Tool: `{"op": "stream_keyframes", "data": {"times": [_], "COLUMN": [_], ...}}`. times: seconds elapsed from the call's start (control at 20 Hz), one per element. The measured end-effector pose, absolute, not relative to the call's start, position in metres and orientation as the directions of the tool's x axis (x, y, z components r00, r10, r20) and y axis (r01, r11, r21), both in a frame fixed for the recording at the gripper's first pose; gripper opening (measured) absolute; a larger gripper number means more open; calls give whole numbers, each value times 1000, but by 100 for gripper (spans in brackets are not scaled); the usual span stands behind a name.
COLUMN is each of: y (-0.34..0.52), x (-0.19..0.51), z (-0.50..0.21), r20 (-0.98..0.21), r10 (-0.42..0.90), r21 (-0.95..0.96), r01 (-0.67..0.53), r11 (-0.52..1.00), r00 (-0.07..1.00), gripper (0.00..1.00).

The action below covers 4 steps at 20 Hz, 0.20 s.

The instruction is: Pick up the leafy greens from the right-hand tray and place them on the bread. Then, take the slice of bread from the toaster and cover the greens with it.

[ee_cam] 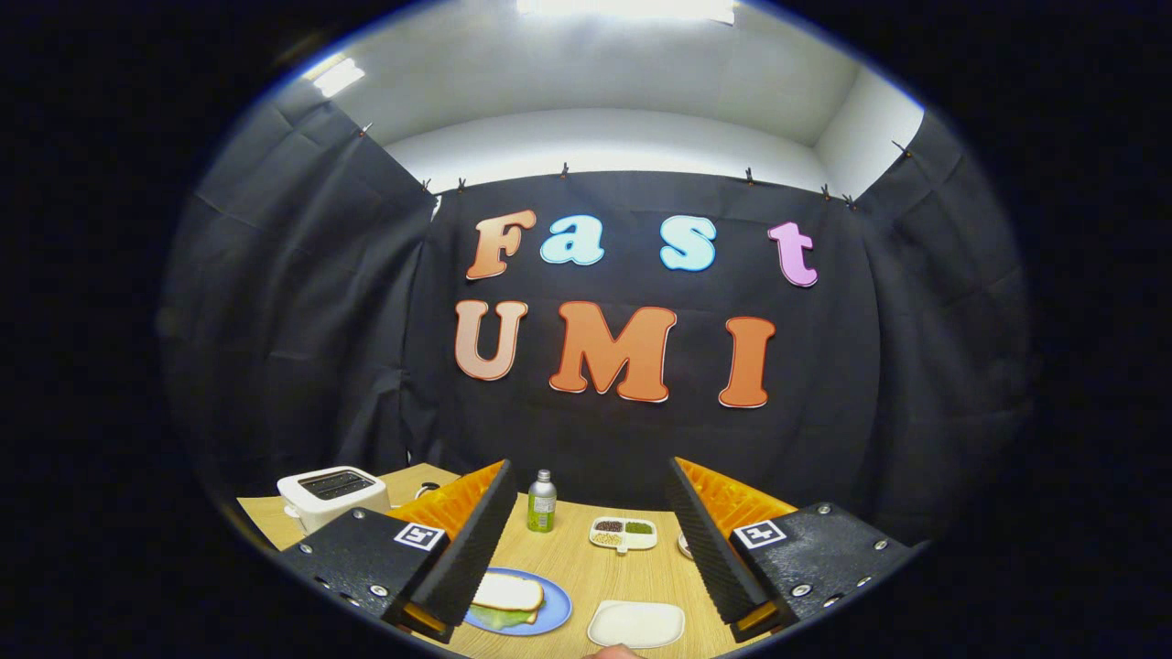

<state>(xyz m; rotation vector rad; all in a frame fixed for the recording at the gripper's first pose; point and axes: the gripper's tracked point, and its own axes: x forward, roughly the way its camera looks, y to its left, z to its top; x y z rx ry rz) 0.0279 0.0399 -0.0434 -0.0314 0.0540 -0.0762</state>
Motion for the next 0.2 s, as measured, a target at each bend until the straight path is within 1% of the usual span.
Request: {"op": "stream_keyframes", "data": {"times": [0.2], "y": [26], "x": [16], "z": [-35], "r20": [-48], "r10": [-121], "r21": [-45], "r01": [119], "r11": [992], "r00": [991], "gripper": [99]}}
